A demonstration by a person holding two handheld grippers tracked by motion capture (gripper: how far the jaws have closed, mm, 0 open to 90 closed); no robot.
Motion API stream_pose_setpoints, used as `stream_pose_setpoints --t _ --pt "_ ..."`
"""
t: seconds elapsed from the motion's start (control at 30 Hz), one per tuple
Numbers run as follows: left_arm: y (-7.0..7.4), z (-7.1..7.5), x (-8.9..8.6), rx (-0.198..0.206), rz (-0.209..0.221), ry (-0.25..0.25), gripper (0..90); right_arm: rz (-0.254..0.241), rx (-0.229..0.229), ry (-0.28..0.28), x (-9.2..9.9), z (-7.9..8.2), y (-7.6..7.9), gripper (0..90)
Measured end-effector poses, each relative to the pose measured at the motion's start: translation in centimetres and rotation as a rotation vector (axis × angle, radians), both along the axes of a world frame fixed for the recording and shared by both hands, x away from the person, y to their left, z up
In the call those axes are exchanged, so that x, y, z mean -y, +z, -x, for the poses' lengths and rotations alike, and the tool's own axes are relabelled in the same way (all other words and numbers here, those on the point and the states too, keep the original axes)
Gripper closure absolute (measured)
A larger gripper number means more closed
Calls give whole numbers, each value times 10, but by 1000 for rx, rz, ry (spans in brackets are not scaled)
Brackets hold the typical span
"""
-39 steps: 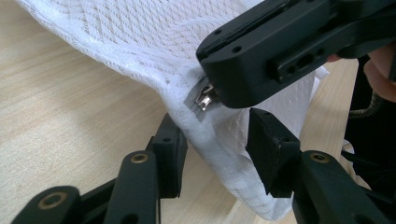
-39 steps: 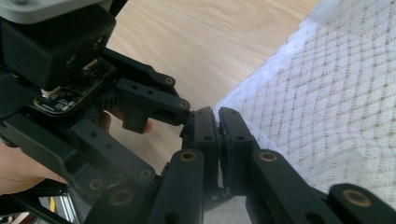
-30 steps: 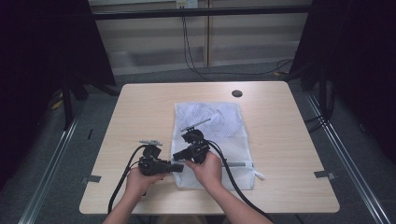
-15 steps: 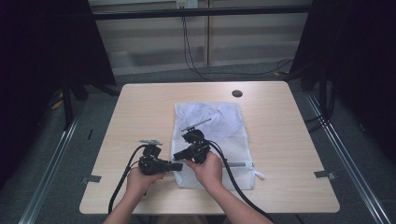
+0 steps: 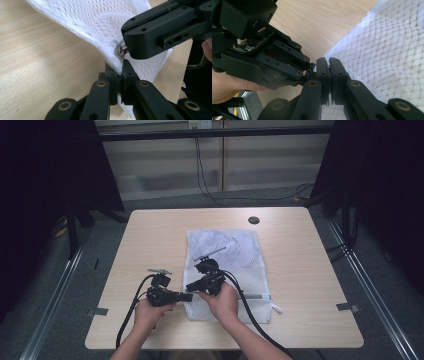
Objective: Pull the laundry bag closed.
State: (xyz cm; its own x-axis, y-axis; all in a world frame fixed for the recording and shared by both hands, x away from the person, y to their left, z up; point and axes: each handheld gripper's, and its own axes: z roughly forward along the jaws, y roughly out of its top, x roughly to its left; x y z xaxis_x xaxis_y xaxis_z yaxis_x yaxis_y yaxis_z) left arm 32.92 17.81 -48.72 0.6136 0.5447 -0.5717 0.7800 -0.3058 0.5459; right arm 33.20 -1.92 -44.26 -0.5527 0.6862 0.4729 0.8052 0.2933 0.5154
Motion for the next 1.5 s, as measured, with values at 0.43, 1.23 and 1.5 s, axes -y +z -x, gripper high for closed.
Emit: stream_pose_setpoints --t 0.43,1.23,1.5 --pt "1 0 -1 -2 5 7 875 -1 7 4 2 2 1 869" --pt "-2 1 4 8 12 17 816 -23 -2 -6 4 1 2 871" --pt "-1 0 2 -12 26 20 878 -9 8 1 4 2 2 873"
